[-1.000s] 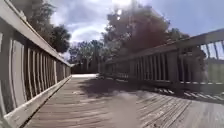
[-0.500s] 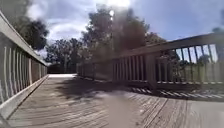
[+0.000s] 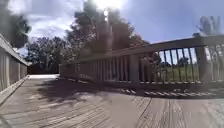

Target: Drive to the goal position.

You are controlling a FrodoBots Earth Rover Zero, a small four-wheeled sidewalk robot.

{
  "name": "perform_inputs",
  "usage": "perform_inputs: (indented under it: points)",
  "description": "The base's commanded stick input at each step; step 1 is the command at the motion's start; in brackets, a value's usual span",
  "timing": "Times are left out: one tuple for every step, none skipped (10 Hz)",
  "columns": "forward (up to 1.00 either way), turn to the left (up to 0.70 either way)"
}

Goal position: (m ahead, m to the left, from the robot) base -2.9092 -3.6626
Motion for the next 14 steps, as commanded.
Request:
perform_inputs:
  points:
    - [0.00,-0.70]
    - [0.00,-0.70]
    - [0.00,-0.70]
    - [0.00,-0.70]
    - [0.00,-0.70]
    - [0.00,-0.70]
    - [0.00,-0.70]
    - [0.00,-0.70]
    - [0.00,-0.70]
    - [0.00,-0.70]
    - [0.00,-0.70]
    - [0.00,-0.70]
    - [0.00,-0.70]
    - [0.00,-0.70]
